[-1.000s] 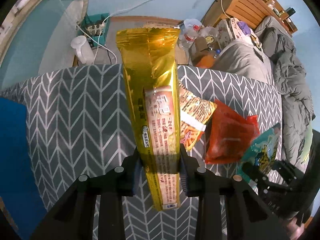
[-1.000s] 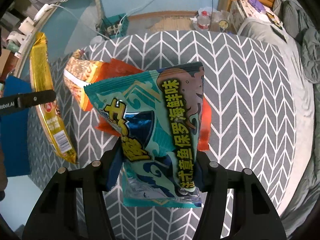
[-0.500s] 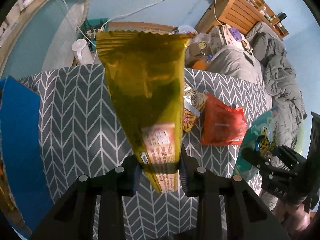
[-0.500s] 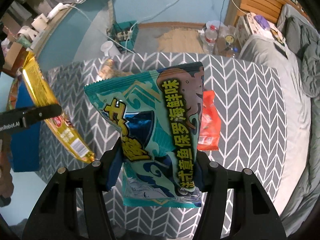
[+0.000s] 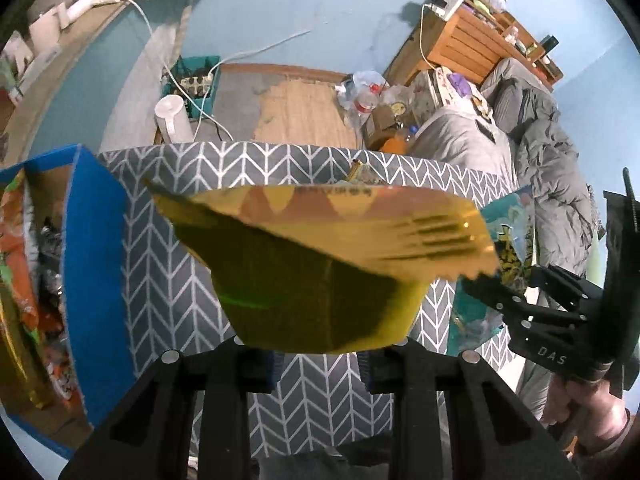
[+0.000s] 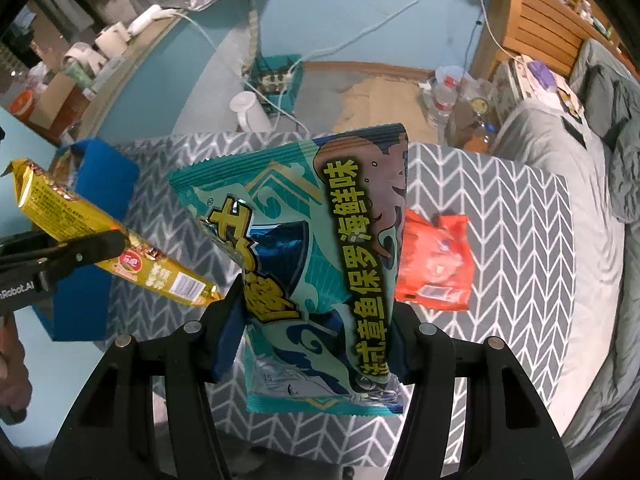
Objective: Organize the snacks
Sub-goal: 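Carry the gold bag and teal bag with both tools over the box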
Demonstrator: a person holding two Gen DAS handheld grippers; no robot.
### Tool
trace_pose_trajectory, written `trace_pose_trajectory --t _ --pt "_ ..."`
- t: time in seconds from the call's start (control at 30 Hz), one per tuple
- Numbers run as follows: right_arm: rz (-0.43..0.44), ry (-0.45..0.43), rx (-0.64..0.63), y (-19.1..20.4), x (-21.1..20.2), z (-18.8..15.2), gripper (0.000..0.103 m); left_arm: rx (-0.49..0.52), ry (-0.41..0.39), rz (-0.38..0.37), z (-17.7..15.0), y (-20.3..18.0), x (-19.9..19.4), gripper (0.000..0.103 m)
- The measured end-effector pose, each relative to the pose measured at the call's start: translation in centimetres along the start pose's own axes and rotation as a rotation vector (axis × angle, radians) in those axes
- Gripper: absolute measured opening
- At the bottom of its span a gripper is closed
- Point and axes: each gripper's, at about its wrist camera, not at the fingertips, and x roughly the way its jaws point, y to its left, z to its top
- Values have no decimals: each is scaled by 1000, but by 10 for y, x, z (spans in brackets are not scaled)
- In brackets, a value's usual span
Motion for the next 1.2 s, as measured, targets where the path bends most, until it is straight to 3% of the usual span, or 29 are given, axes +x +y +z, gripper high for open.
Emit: trace_pose_trajectory --t 0.73,0.9,1.2 --pt "120 -46 -180 110 -23 29 59 -121 -132 -12 -30 75 -105 29" --pt "152 -53 -236 141 -24 37 59 -110 -172 60 -40 97 -136 29" --pt "210 -52 -310 200 -19 52 59 -194 -193 100 -62 149 -169 29"
